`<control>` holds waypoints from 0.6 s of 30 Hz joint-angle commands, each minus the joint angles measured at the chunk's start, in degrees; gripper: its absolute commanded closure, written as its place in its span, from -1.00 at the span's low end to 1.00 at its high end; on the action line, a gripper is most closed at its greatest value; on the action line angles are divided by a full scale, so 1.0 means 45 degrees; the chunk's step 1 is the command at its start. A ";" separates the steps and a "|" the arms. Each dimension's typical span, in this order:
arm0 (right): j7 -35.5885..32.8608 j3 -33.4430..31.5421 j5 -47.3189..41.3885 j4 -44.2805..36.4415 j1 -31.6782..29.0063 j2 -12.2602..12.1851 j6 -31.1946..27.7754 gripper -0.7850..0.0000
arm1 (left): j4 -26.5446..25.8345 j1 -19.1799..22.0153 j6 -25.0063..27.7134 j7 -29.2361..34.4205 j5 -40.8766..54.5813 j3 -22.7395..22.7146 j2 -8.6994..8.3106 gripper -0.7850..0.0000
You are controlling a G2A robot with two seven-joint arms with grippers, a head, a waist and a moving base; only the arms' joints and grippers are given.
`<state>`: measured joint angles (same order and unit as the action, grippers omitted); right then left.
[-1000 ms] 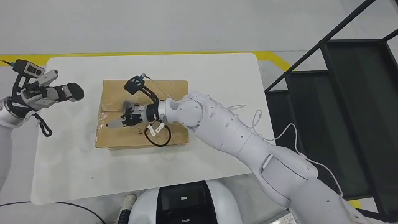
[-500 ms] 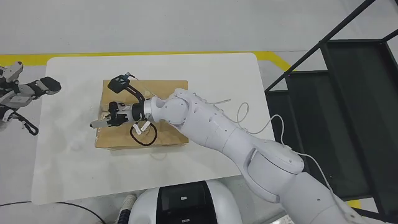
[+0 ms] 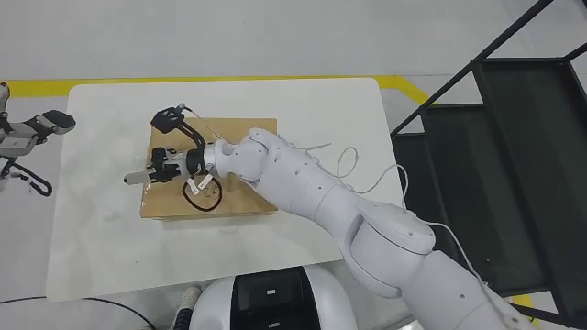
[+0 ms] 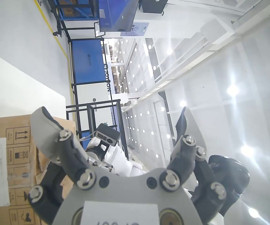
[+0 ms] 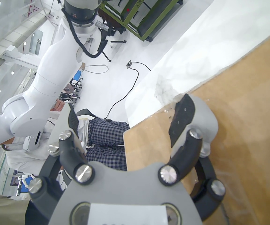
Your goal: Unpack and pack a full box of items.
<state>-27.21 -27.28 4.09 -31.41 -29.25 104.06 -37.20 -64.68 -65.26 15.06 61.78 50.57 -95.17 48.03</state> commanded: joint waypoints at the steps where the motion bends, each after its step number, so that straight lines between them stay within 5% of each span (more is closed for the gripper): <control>1: 0.0009 -0.0115 -0.0095 0.0324 0.0008 0.0020 -0.0245 -1.00 | -0.0043 0.0032 -0.0055 -0.0025 -0.0063 0.0058 0.0021 -1.00; 9: 0.0060 -0.1022 -0.0116 0.0760 -0.0046 -0.0498 -0.1913 -1.00 | -0.0149 0.0317 -0.0150 -0.0039 -0.0219 0.0465 0.0153 -1.00; 18: -0.0622 -0.2376 0.0368 -0.0324 -0.1134 -0.1862 -0.1786 -1.00 | -0.0057 0.0732 -0.0183 0.0090 -0.0383 0.1004 0.0317 -1.00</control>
<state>-29.62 -37.33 5.67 -31.93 -33.76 96.27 -45.50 -64.99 -62.08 14.21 62.15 48.90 -90.79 49.40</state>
